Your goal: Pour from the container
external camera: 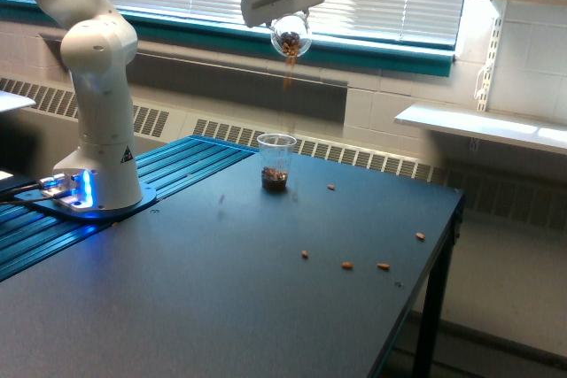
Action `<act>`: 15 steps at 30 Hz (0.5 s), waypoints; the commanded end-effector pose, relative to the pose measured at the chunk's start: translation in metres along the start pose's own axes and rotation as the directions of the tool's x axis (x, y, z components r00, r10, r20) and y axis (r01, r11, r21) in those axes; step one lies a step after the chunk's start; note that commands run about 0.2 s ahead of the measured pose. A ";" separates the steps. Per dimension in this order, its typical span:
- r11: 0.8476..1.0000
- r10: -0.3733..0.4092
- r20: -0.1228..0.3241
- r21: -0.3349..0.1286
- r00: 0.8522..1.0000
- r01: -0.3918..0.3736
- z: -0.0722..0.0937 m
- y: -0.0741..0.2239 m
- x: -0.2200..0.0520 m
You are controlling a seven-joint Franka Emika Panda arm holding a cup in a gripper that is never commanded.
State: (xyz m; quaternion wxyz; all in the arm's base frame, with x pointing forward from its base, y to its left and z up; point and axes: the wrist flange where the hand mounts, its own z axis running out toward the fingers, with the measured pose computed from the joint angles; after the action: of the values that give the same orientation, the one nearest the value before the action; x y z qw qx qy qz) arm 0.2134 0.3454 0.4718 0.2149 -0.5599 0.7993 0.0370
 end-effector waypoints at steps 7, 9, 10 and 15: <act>1.000 -0.005 0.013 0.001 1.000 0.005 -0.003 -0.004 -0.002; 1.000 -0.008 0.016 0.004 1.000 0.008 -0.005 -0.004 -0.003; 1.000 -0.009 0.015 0.004 1.000 0.009 -0.005 -0.004 -0.004; 1.000 -0.014 0.022 0.007 1.000 0.014 -0.006 -0.004 -0.006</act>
State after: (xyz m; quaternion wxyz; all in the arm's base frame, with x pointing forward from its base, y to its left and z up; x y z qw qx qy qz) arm 0.2166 0.3447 0.4744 0.2174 -0.5600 0.7986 0.0372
